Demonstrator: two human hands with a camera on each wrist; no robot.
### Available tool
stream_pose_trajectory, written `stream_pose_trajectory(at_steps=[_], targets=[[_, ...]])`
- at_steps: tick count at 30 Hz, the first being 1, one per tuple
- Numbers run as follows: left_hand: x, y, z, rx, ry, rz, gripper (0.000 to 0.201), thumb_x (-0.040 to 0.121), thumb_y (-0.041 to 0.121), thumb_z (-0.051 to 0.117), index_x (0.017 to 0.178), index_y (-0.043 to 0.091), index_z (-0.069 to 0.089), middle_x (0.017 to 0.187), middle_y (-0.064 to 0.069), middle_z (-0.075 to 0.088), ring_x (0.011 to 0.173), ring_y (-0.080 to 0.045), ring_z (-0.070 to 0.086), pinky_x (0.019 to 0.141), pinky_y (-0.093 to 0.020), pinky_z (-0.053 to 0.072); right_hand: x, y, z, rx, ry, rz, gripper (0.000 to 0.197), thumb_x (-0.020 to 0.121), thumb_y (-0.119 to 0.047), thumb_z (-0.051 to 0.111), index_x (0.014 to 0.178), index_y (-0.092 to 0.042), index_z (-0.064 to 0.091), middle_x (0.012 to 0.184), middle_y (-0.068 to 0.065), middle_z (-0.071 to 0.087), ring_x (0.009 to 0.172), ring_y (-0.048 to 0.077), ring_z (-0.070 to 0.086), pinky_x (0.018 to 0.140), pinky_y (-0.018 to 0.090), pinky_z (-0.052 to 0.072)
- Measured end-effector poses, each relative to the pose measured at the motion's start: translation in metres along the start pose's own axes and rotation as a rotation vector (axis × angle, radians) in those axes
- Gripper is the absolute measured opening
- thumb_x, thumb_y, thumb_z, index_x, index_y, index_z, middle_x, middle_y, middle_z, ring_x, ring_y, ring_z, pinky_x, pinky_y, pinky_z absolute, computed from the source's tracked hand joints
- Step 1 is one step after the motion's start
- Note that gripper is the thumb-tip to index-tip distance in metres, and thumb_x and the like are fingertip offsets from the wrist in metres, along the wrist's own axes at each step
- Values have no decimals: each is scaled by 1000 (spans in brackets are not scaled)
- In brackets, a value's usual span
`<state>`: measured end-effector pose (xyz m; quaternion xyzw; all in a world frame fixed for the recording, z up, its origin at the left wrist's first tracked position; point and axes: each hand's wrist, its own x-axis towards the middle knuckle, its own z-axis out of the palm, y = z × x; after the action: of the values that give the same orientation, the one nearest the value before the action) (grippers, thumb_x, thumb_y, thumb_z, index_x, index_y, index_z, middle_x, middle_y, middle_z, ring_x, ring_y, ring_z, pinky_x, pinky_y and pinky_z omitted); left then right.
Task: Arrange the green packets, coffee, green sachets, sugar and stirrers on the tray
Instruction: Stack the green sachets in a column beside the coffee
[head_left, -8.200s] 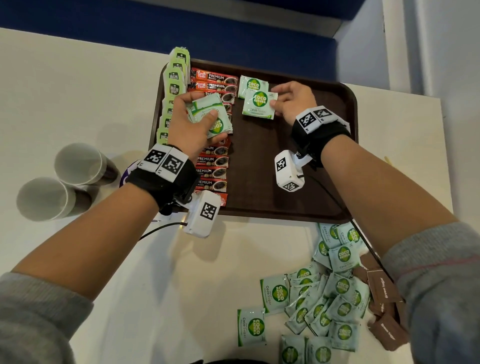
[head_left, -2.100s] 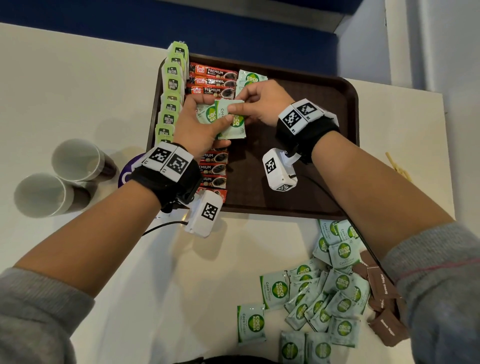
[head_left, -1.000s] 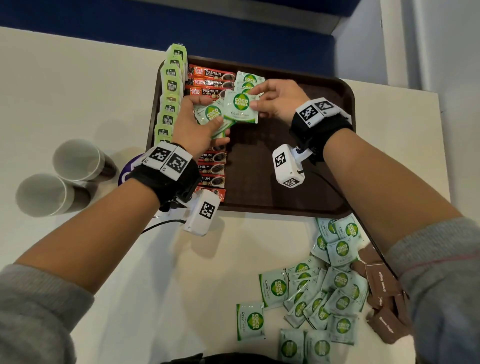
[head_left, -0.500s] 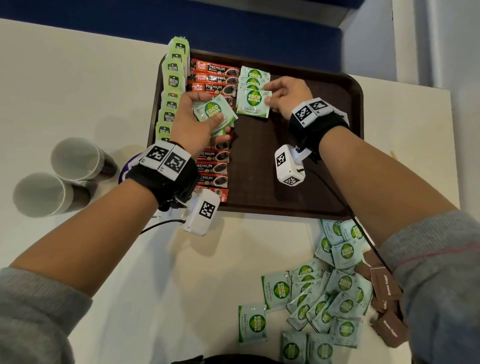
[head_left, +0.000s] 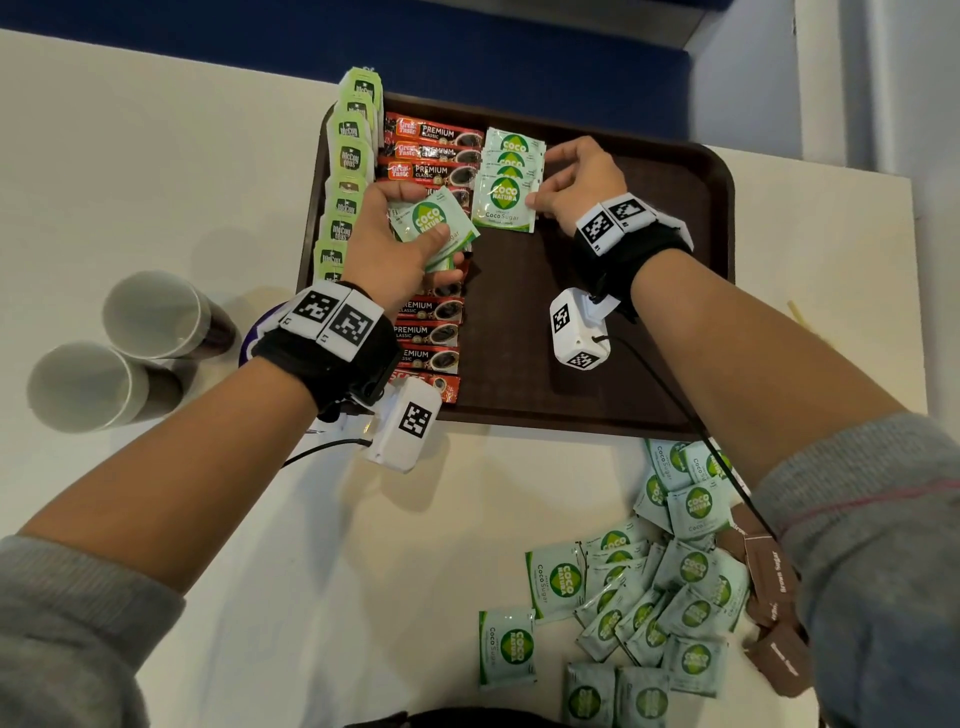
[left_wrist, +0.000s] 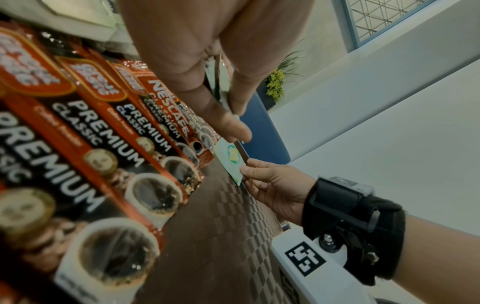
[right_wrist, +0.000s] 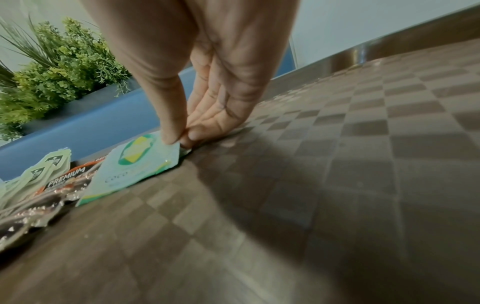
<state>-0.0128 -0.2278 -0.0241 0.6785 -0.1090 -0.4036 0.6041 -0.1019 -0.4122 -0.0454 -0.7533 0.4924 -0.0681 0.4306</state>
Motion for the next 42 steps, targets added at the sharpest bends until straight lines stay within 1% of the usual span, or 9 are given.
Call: stream_pose_trajectory(at_steps=[8, 12, 18, 22, 25, 29, 35, 38, 42], targets=[[-1, 0, 1, 1, -10, 8, 30, 91, 0, 58, 97, 26, 43, 125, -19, 55, 72, -22, 69, 55, -26, 56, -1, 3, -4, -8, 9, 3, 44, 77, -12, 75, 114, -16, 52, 69, -11, 61, 71, 2, 60, 78, 24, 52], [-2, 1, 2, -3, -13, 10, 30, 91, 0, 58, 97, 26, 43, 123, -18, 55, 71, -21, 68, 55, -26, 56, -2, 5, -5, -24, 32, -6, 43, 78, -15, 74, 115, -16, 52, 69, -12, 60, 66, -2, 56, 66, 14, 45], [-2, 2, 2, 11, -12, 11, 32, 90, 0, 60, 98, 25, 43, 122, -16, 56, 69, -18, 69, 55, -26, 57, -9, -5, -4, -23, 57, -81, 30, 80, -32, 72, 104, -20, 59, 85, -8, 62, 77, 2, 57, 63, 7, 42], [-3, 1, 2, 27, -19, 9, 33, 87, 1, 64, 101, 23, 43, 119, -15, 60, 69, -17, 70, 53, -24, 55, -24, -19, 0, -12, -157, -178, 28, 79, -46, 70, 93, -21, 68, 86, -8, 66, 77, 3, 61, 71, 15, 50], [-6, 3, 3, 32, -34, 18, 36, 84, 1, 67, 99, 24, 44, 121, -14, 58, 80, -20, 70, 53, -23, 55, -35, -26, 2, 24, -381, -210, 26, 81, -37, 71, 93, -14, 68, 80, -5, 66, 73, 7, 62, 68, 18, 53], [-7, 3, 4, 58, -41, 34, 39, 83, 4, 70, 103, 24, 44, 123, -11, 56, 91, -20, 68, 55, -24, 56, -38, -29, 3, 111, -448, -200, 14, 80, -17, 74, 83, -10, 63, 70, -3, 63, 58, 0, 60, 58, 14, 50], [-3, -1, 5, 63, 21, 32, 37, 92, 10, 60, 120, 23, 41, 132, -10, 50, 88, -16, 69, 59, -28, 59, -31, -20, -7, 238, -396, -107, 18, 79, -5, 72, 77, -14, 56, 69, -2, 67, 59, 4, 65, 55, 18, 53], [0, -1, 4, 35, 71, -8, 42, 95, 4, 51, 131, 20, 36, 136, -9, 45, 97, -18, 66, 67, -35, 60, -28, -14, -12, 234, -335, -62, 12, 83, -6, 68, 87, -10, 57, 76, -2, 68, 65, 4, 67, 58, 18, 55], [1, 2, 4, 11, 93, -19, 40, 95, 1, 49, 128, 20, 37, 134, -8, 45, 97, -18, 64, 66, -36, 61, -26, -5, -15, 141, -271, -22, 25, 85, -9, 67, 107, -3, 58, 89, 4, 63, 78, 10, 64, 64, 20, 57]])
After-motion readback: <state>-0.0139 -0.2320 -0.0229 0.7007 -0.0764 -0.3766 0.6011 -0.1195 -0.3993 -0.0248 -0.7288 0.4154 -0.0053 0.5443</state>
